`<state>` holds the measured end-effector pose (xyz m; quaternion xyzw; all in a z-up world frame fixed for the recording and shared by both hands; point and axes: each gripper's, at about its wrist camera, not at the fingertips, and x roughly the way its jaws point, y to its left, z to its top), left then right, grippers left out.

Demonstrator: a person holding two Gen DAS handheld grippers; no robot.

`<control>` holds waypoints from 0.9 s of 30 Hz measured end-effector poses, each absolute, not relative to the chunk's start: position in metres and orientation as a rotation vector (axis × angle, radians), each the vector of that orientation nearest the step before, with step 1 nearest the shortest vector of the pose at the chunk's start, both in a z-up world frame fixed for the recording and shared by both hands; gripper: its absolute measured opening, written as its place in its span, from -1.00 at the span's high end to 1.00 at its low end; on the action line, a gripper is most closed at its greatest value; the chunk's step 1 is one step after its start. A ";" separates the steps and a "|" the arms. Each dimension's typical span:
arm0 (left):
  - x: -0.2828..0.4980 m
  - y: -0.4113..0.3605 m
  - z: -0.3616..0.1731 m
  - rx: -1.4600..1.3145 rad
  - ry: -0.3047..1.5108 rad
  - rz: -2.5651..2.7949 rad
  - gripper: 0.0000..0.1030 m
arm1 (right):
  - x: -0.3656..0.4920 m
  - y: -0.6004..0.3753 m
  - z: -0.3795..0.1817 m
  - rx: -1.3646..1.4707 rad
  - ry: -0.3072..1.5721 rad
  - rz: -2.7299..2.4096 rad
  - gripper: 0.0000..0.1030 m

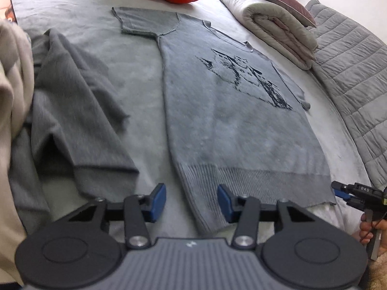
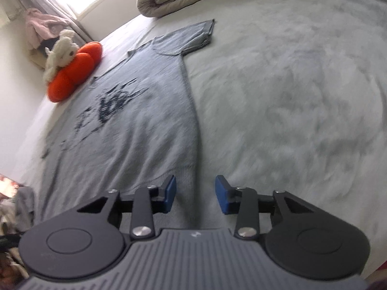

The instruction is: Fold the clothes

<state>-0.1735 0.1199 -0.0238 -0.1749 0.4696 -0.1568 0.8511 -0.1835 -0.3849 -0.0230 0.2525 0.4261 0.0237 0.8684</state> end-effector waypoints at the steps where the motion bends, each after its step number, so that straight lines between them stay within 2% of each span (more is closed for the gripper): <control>1: -0.176 0.119 -0.025 -0.365 0.984 -0.326 0.50 | -0.185 -0.384 -0.023 0.535 0.894 0.062 0.33; 2: -0.178 0.117 -0.026 -0.363 0.978 -0.321 0.93 | -0.187 -0.384 -0.024 0.542 0.896 0.074 0.35; 3: -0.181 0.117 -0.027 -0.375 0.970 -0.325 0.93 | -0.188 -0.383 -0.024 0.549 0.898 0.086 0.44; 4: -0.184 0.118 -0.025 -0.386 0.956 -0.328 0.93 | -0.190 -0.383 -0.025 0.556 0.900 0.099 0.70; 5: -0.188 0.119 -0.021 -0.383 0.932 -0.328 0.94 | -0.192 -0.382 -0.025 0.563 0.903 0.111 0.85; 11: -0.205 0.129 0.002 -0.390 0.856 -0.367 0.94 | -0.195 -0.385 -0.022 0.533 0.921 0.111 0.86; 17: -0.194 0.124 -0.025 -0.357 0.978 -0.358 0.95 | -0.196 -0.388 -0.017 0.484 0.941 0.092 0.87; 22: -0.188 0.129 -0.026 -0.355 0.996 -0.381 0.88 | -0.196 -0.389 -0.013 0.438 0.957 0.078 0.83; 27: -0.189 0.133 -0.006 -0.276 0.933 -0.331 0.49 | -0.196 -0.385 -0.006 0.369 0.952 0.055 0.64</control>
